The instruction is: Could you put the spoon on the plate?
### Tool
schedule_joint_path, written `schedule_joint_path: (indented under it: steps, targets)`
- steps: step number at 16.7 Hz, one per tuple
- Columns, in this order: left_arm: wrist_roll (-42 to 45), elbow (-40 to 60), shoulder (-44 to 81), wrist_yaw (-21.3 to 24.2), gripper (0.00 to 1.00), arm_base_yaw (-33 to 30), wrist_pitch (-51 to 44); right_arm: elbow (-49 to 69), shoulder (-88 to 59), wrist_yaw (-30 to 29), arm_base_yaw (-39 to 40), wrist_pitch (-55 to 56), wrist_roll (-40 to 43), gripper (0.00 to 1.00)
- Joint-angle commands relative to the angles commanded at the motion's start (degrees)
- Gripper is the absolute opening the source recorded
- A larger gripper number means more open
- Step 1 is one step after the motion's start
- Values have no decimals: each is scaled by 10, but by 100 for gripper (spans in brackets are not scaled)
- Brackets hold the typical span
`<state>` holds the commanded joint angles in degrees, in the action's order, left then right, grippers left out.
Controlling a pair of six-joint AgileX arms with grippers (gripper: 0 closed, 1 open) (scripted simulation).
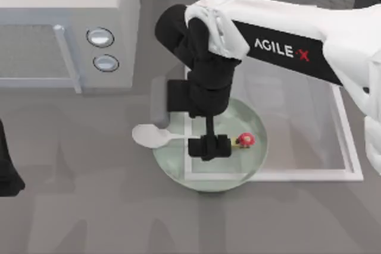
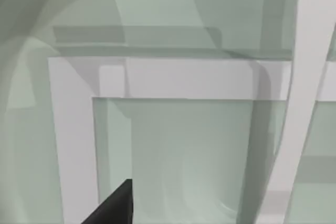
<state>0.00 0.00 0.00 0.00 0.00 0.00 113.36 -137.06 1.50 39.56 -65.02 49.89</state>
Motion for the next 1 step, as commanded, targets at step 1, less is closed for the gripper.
schedule_joint_path:
  steps: [1]
  targets:
    - [0, 0, 0, 0, 100, 0, 0, 0, 0, 0, 0, 0, 0, 100]
